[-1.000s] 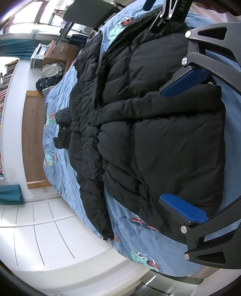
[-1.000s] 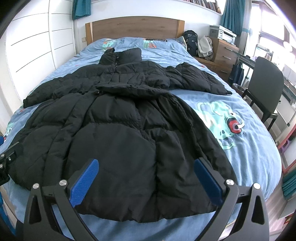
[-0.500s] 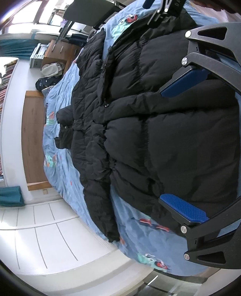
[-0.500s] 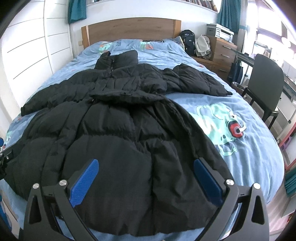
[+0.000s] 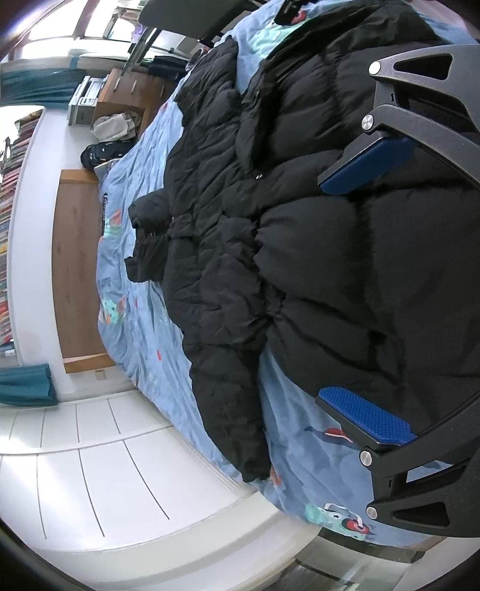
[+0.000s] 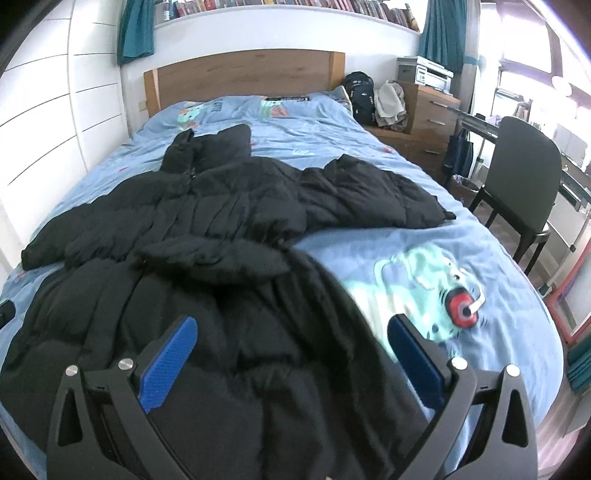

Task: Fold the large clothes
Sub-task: 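Move the right tool to the jacket hem corner and grasp it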

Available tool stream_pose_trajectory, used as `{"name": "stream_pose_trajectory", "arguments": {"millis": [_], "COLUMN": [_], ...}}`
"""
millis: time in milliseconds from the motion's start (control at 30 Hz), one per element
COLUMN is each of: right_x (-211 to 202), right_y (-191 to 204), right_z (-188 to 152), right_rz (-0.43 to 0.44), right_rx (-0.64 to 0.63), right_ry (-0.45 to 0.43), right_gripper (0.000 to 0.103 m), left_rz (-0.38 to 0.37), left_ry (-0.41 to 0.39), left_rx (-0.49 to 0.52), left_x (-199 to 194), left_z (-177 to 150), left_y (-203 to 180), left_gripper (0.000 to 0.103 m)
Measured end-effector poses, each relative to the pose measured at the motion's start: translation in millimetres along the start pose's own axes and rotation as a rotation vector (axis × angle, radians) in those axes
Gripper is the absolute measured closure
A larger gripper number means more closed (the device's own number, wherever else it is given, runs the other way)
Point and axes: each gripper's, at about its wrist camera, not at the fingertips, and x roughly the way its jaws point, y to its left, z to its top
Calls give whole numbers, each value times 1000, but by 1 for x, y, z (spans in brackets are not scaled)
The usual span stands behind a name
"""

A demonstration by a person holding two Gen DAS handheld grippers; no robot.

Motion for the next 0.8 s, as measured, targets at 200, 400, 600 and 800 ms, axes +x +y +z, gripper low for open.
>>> {"name": "stream_pose_trajectory", "arguments": {"millis": [200,400,600,800], "right_x": [39,88,156,205], "right_y": [-27,-54,-94,-144], "right_z": [35,70,112,124], "right_rz": [1,-54,-68,-66], "right_rx": [67,94,177,340], "right_ry": [40,63,78,89], "right_gripper": [0,0,0,0], "left_rz": [-49,-62,-62,-37], "left_ry": [42,39,0,39], "left_rx": [-37,-14,-10,-39], "left_x": [43,97,167,207], "left_z": [23,60,116,138], "left_y": [13,11,6,3], "left_gripper": [1,1,1,1]}}
